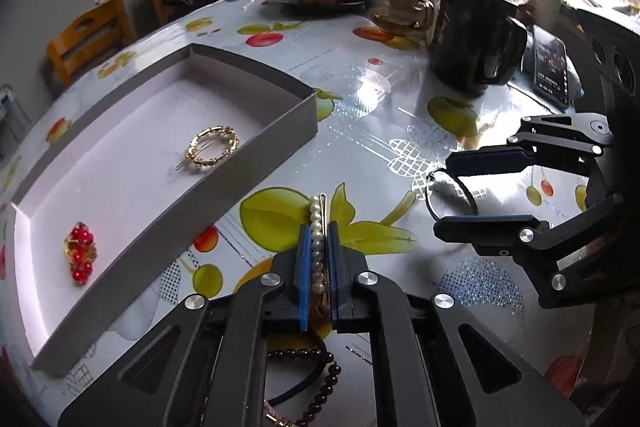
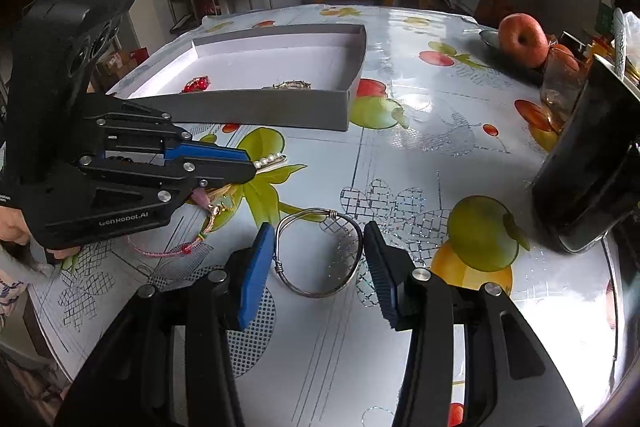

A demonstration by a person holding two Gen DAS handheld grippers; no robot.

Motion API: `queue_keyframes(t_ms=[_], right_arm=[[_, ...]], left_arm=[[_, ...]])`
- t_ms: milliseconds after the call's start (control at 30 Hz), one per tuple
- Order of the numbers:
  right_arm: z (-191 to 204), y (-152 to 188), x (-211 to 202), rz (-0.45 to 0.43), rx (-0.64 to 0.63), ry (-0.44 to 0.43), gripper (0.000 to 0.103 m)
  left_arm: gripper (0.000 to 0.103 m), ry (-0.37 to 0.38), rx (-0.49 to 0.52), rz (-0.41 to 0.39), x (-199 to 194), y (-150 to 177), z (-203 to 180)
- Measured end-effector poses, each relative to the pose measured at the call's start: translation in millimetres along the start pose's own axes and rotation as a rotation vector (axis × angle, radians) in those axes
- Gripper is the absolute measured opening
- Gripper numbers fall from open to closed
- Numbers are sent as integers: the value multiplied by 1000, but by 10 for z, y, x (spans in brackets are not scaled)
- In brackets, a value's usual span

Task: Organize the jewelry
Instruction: 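Grasp the pearl hair pin with the left gripper while the right gripper grasps the silver bangle, then carry the pearl pin and silver bangle into the grey box and release both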

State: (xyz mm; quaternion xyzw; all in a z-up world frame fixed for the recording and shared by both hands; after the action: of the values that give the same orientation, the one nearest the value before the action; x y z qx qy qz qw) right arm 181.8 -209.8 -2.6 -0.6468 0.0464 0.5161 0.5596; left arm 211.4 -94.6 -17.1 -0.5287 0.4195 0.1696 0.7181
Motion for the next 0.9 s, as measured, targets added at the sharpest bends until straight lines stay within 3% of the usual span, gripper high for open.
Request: queue_keyframes(t_ms=[467, 900], right_arm=[[246, -338, -214, -58, -78, 17, 46], [340, -775, -48, -78, -113, -8, 46]], left_arm=[[8, -10, -109, -158, -485, -145, 307], [8, -59, -207, -200, -726, -50, 833]])
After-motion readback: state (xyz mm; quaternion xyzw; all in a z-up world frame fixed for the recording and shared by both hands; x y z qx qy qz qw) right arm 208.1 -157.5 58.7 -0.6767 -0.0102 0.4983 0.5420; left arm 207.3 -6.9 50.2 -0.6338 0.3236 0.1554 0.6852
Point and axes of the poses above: each gripper's, at about its wrist camera, not at the fingertips, and x roughly the way its jaws point, z to its left, y to its underside, the point moved 2 cm from there along x, roughly the way its jaws point, and after that the axes turned 6 degrees about -y, right-handed, at the moved point
